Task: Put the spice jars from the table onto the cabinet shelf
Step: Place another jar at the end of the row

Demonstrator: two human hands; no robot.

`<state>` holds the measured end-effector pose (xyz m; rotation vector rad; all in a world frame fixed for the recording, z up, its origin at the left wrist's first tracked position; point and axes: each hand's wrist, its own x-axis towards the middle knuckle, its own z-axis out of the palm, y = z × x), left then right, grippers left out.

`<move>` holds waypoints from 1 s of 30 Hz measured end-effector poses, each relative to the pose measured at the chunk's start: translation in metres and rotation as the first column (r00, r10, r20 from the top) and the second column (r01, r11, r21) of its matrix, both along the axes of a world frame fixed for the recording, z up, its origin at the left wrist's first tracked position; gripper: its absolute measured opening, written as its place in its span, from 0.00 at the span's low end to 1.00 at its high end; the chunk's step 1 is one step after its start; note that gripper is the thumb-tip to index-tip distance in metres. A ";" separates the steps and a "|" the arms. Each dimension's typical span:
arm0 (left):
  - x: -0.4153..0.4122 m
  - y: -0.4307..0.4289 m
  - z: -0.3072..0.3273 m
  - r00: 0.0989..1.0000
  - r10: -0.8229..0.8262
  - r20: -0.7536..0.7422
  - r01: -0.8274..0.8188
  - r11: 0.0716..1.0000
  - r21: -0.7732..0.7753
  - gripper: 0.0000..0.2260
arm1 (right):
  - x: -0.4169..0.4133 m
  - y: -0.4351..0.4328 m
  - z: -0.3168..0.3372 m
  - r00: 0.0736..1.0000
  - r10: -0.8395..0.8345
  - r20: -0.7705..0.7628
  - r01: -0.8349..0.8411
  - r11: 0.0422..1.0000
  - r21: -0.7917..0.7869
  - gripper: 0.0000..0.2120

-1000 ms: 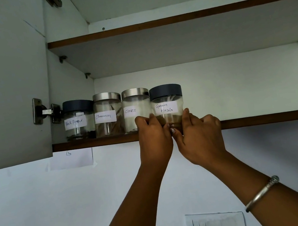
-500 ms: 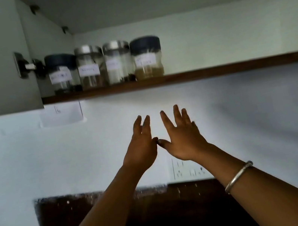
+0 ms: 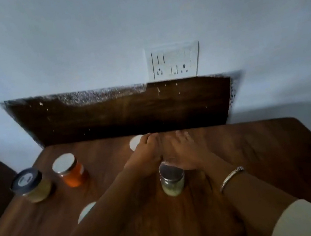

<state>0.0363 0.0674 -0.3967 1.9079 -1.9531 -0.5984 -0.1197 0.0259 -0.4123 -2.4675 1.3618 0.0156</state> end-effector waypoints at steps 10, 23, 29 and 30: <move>-0.028 0.030 -0.084 0.998 0.037 -0.054 -0.023 0.972 0.233 0.35 | -0.003 0.030 -0.084 0.965 -0.147 0.218 0.100 0.972 0.212 0.50; -0.029 0.064 -0.055 0.938 0.044 -0.345 -0.051 0.999 -0.011 0.42 | -0.028 0.054 -0.063 0.711 -0.330 0.621 0.194 0.941 0.278 0.39; -0.032 0.092 -0.021 0.834 -0.076 -0.547 -0.024 0.985 -0.173 0.49 | -0.027 0.079 -0.006 0.495 -0.377 0.783 0.111 0.921 0.373 0.35; -0.032 0.095 -0.015 0.815 -0.093 -0.572 -0.021 0.982 -0.189 0.50 | -0.024 0.084 0.003 0.467 -0.358 0.809 0.090 0.929 0.359 0.34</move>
